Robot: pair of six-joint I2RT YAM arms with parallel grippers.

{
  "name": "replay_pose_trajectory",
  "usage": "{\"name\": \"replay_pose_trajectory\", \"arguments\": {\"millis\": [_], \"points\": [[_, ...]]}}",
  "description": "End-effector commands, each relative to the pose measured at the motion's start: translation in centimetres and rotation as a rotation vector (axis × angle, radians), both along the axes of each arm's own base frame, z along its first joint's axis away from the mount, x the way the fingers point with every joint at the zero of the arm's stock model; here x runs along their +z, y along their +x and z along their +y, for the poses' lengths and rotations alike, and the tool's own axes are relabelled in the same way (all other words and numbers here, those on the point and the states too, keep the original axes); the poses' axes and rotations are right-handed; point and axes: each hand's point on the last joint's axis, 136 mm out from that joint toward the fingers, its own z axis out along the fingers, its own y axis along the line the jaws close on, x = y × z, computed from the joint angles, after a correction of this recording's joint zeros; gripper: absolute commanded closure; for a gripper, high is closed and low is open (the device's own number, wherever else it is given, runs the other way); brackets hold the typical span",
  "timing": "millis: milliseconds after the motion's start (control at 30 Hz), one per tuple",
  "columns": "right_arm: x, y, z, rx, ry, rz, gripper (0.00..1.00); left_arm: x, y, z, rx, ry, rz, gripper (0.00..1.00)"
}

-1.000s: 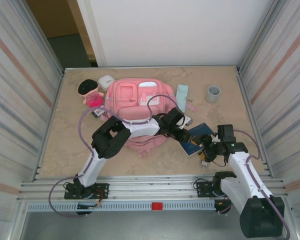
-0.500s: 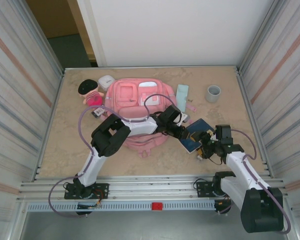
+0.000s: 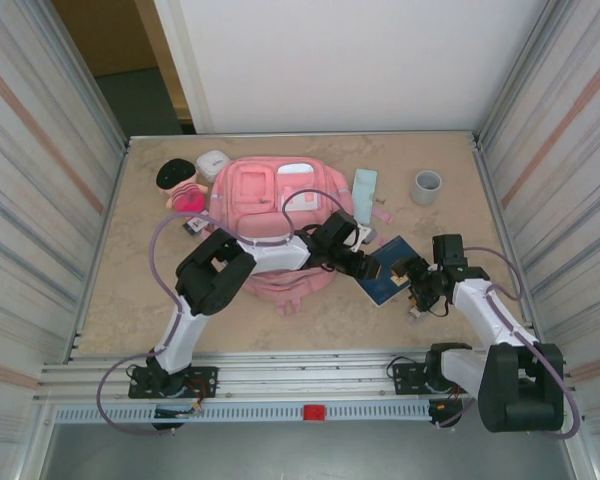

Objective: Pack books, pencil case, and school supplies into a backpack

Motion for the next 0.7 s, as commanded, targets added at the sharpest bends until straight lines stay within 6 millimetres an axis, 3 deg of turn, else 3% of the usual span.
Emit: {"name": "replay_pose_trajectory", "arguments": {"millis": [0,100,167,500,667], "points": [[1.4,0.1,0.0,0.067,-0.057,0.004,0.23,3.2,1.6,0.2,0.048,-0.023,-0.035,0.49],[2.3,-0.1,0.2,0.106,-0.119,0.02,0.24,5.0,2.5,-0.4,0.045,-0.032,-0.082,0.48],[2.1,-0.1,0.5,0.111,-0.117,0.028,0.24,5.0,3.1,-0.5,0.047,-0.011,-0.105,0.48],[-0.5,0.5,1.6,0.121,-0.074,0.079,0.28,-1.2,4.5,0.5,0.051,0.183,-0.113,0.47],[-1.6,0.1,1.6,0.143,-0.084,0.113,0.31,-3.1,4.3,0.9,0.028,0.245,-0.105,0.47]]}}
